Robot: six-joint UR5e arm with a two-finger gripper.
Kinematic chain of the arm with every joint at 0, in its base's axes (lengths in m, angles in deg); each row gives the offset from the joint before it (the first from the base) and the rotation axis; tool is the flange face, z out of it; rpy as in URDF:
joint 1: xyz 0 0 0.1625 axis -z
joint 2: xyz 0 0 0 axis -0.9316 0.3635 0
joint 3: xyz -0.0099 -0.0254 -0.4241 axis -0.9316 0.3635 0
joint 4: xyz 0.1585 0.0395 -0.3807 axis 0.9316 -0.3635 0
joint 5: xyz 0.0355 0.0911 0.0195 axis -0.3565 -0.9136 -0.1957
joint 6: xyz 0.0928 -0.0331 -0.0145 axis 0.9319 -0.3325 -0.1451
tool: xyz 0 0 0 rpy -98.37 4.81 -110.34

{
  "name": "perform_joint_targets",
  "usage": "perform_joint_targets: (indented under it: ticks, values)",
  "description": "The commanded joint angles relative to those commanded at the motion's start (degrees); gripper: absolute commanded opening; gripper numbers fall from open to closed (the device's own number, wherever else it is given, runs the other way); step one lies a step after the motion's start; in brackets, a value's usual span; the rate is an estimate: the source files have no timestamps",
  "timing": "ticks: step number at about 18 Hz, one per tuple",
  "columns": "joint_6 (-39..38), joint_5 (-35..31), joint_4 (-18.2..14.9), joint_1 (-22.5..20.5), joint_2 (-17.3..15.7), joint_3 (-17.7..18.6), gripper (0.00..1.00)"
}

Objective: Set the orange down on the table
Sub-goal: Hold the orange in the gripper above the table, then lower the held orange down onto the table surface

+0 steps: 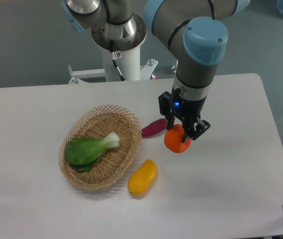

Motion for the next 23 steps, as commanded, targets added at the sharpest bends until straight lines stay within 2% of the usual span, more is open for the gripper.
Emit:
perform_joint_targets:
  ticks: [11,15,20,23]
  values:
    - [-0.09,-0.18,0.26,0.0,0.44,0.44,0.55]
    - [-0.26,-0.44,2.37,0.18,2.19,1.58,0.55]
    - [-0.26,-0.88,11.85,0.18,2.98,6.67,0.55]
    - [0.0,-4.38,18.35,0.26,4.13,9.57,0.55]
